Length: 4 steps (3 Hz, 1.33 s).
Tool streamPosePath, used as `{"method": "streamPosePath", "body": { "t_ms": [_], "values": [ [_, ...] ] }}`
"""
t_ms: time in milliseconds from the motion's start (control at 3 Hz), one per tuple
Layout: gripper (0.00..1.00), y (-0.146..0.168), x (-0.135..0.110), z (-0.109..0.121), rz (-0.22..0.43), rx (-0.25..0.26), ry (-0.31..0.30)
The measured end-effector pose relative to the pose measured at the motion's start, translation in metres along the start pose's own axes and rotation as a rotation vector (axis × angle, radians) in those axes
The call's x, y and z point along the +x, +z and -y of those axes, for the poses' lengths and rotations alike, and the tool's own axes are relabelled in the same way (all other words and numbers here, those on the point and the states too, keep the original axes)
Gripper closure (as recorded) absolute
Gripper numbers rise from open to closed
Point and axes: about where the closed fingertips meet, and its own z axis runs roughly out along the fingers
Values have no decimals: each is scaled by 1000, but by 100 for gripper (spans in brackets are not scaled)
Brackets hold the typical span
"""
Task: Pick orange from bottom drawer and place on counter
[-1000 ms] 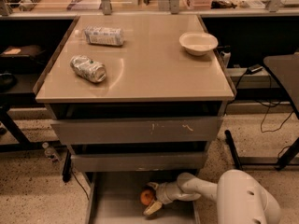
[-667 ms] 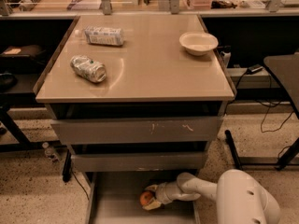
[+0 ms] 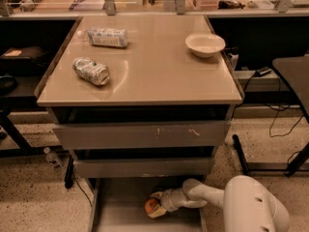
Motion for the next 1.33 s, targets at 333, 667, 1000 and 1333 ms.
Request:
{"method": "streamPosePath", "body": {
  "t_ms": [333,667,1000,1333],
  "values": [
    [100,8,2,-4,-11,-19,3],
    [100,2,4,-8,-27,-14,5],
    [100,-38,-5,-17,-25,39,-15],
    [100,-93,-24,-32,21,68,-51]
  ]
}}
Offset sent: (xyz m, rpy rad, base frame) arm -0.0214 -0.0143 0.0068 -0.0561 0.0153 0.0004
